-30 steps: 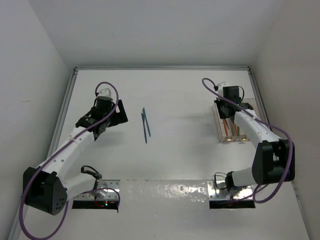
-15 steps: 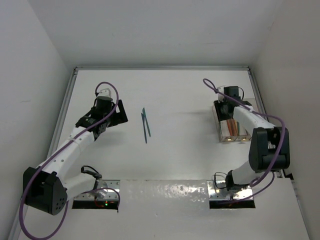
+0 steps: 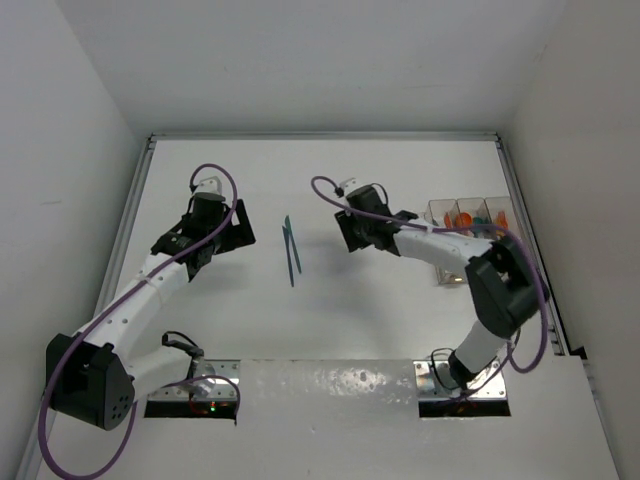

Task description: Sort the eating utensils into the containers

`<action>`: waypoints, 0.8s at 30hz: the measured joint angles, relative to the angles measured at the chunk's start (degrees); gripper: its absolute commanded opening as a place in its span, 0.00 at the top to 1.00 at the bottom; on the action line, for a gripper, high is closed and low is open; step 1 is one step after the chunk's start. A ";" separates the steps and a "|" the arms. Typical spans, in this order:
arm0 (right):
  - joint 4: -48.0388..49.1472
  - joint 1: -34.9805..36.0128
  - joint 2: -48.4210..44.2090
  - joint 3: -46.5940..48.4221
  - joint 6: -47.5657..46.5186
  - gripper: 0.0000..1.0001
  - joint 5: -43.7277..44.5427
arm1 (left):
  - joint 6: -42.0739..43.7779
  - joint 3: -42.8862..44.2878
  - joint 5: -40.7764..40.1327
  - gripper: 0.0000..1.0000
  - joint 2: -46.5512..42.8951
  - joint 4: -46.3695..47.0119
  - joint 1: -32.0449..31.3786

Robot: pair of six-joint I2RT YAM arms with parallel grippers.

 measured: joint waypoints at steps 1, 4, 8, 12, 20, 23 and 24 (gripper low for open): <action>0.37 1.40 2.45 1.44 0.96 0.52 0.26 | 0.00 0.00 -0.11 0.13 0.00 0.00 0.00; 1.38 5.86 9.14 6.12 3.52 0.52 1.03 | -0.02 0.00 -0.66 0.13 0.02 0.00 0.00; 2.62 10.51 16.35 12.76 6.99 0.51 1.51 | -0.17 0.00 -1.40 0.13 0.04 -0.02 0.00; 3.76 12.96 22.32 19.23 9.29 0.52 1.84 | -0.22 0.00 -2.05 0.13 0.04 -0.02 0.00; 4.98 13.68 28.92 23.43 11.96 0.60 4.76 | -0.22 0.00 -2.32 0.13 0.04 -0.02 0.00; 5.62 13.68 29.79 23.50 12.87 0.68 5.49 | -0.22 -0.02 -2.27 0.13 0.04 -0.02 0.00; 5.64 13.66 29.79 23.45 13.03 0.70 5.64 | -0.22 0.00 -2.27 0.13 0.04 -0.02 0.00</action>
